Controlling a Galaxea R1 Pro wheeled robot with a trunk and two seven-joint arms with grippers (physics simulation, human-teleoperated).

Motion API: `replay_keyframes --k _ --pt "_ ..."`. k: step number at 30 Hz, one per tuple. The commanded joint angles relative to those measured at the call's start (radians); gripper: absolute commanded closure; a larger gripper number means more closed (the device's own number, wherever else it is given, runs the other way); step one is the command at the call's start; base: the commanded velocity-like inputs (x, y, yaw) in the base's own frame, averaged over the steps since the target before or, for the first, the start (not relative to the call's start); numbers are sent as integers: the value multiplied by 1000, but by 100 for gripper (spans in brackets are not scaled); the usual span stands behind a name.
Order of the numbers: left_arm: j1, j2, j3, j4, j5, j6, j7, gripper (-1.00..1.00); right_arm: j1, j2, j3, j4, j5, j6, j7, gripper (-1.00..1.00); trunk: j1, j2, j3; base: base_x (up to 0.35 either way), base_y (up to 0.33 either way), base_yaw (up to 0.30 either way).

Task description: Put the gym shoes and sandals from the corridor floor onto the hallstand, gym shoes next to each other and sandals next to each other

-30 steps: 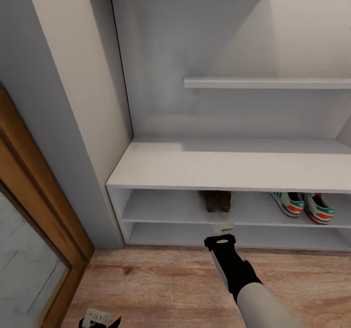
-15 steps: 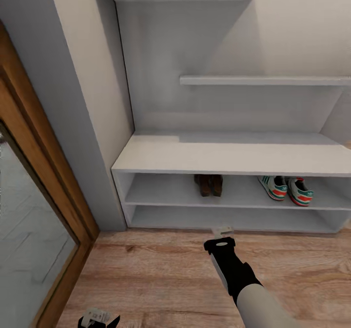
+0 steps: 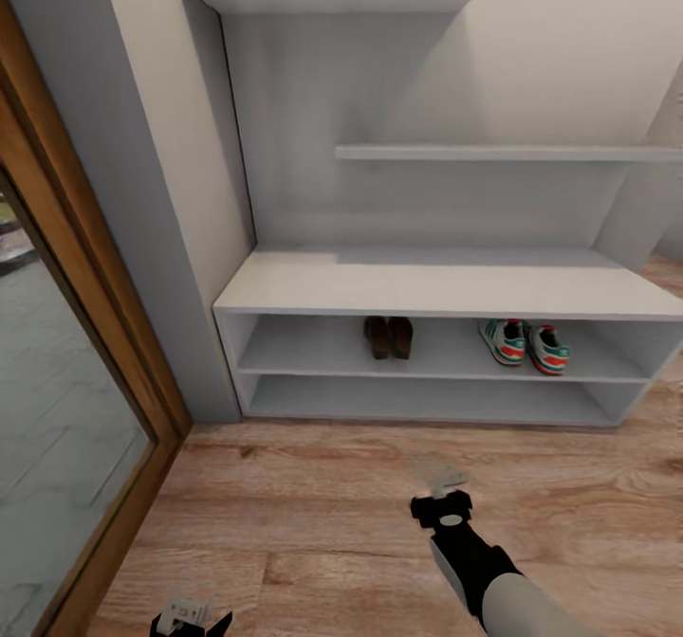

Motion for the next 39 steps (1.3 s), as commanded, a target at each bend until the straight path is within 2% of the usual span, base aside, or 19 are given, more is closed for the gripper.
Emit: replay_keyframes --k 1,14,18,21,32,39 --pt "-1 0 9 0 -11 -5 -5 -100 0 -10 -2 13 10 -13 -1 -100 -1 0 -1 -213 -167 0" --pt "-1 4 37 0 -9 -5 -4 -100 2 -104 -1 236 10 -315 0 -100 -1 0 -1 -156 -109 0" --pt "0 4 42 0 -9 -5 -4 -100 9 -123 -1 267 10 -381 1 -100 -1 0 -1 -73 -41 0" --pt "-1 5 44 0 -9 -5 -4 -100 37 -134 -1 279 9 -437 1 -100 -1 0 -1 -31 -18 0" --pt "-1 6 44 0 -9 -5 -4 -100 114 -142 -1 287 8 -593 1 -100 -1 0 -1 -7 -4 0" --pt "0 9 42 0 -10 -6 -4 -100 147 -143 -2 287 6 -634 0 -100 -1 0 -1 0 0 0"
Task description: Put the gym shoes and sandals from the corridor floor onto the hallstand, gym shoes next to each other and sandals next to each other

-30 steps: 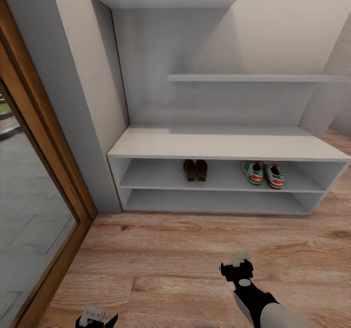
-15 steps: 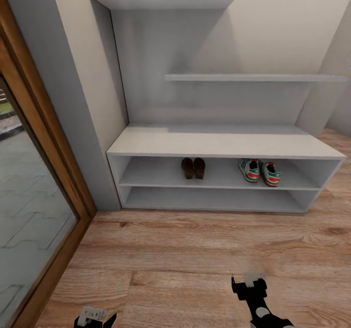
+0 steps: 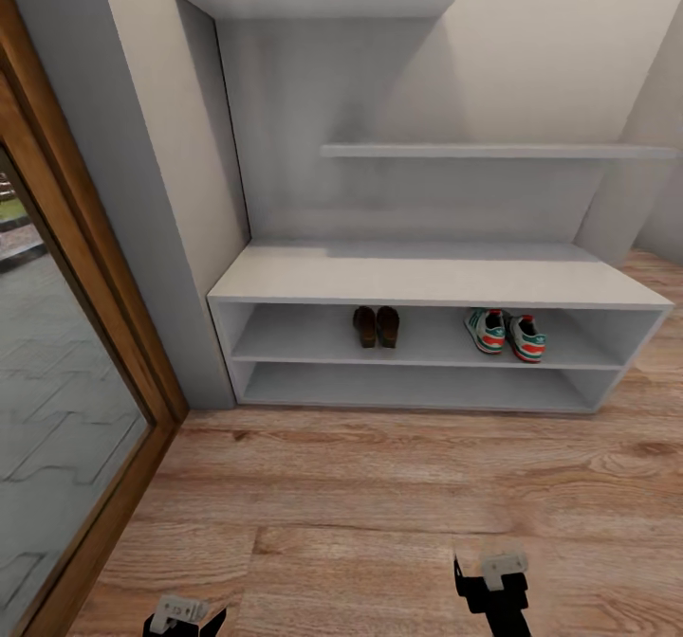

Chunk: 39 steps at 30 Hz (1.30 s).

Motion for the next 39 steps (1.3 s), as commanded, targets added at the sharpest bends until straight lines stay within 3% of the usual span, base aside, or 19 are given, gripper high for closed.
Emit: replay_keyframes --k 1,9,20,23,39 --pt "-1 0 8 1 -11 -5 -5 -100 3 0 -3 1 9 -4 -7 -100 0 0 -1 0 0 0" --pt "-1 3 11 8 -6 -5 2 -100 25 0 -4 1 -43 -13 -7 -100 0 0 -1 0 0 0" --pt "1 5 53 13 16 -29 38 -100 35 5 -2 2 -132 -14 -6 -100 0 0 -1 0 0 0" --pt "2 5 56 14 17 -33 41 -100 35 15 0 2 -140 -12 -6 -100 0 0 -1 0 0 0" --pt "13 5 57 13 19 -33 42 -100 45 17 0 3 -140 -5 -7 -100 0 0 -1 0 0 0"
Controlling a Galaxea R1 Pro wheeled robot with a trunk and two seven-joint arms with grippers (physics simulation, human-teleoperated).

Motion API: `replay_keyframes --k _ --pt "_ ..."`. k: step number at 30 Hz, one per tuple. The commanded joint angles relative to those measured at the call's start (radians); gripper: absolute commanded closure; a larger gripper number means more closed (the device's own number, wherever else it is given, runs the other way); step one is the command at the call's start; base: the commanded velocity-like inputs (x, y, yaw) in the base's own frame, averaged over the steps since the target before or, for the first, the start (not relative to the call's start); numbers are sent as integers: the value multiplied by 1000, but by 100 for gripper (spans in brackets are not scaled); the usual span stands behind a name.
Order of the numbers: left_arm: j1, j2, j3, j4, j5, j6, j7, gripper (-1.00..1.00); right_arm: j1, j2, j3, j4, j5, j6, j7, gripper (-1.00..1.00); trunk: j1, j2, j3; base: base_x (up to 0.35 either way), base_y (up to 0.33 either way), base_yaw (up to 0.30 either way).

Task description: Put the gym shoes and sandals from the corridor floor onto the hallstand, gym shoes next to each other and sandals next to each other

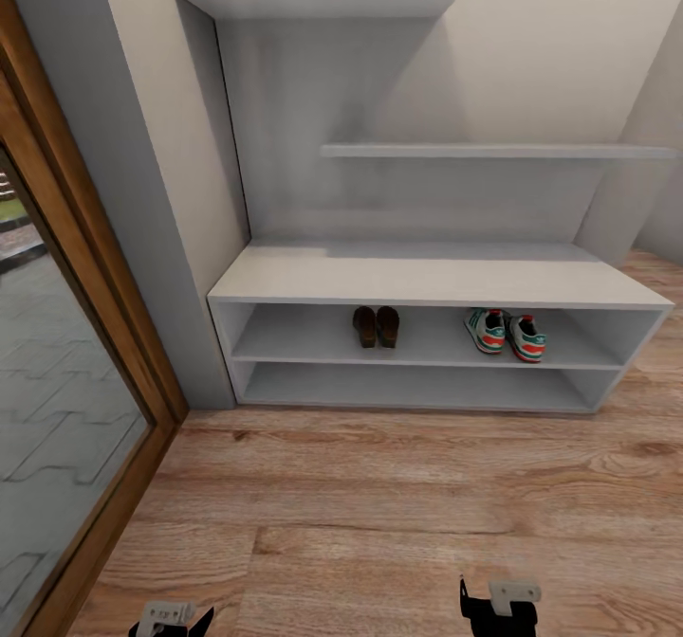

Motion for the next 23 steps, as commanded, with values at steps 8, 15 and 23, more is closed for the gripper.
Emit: replay_keyframes --k 8,15,23 --pt "1 -2 8 2 -9 -4 -6 -100 28 0 -2 1 11 0 -7 -100 0 0 -1 0 0 0" --pt "1 -1 8 1 -9 -4 -6 -100 32 0 -2 1 11 0 -7 -100 0 0 -1 0 0 0" --pt "1 -2 8 2 -9 -5 -6 -100 34 0 -1 0 11 0 -7 -100 0 0 -1 0 0 0"
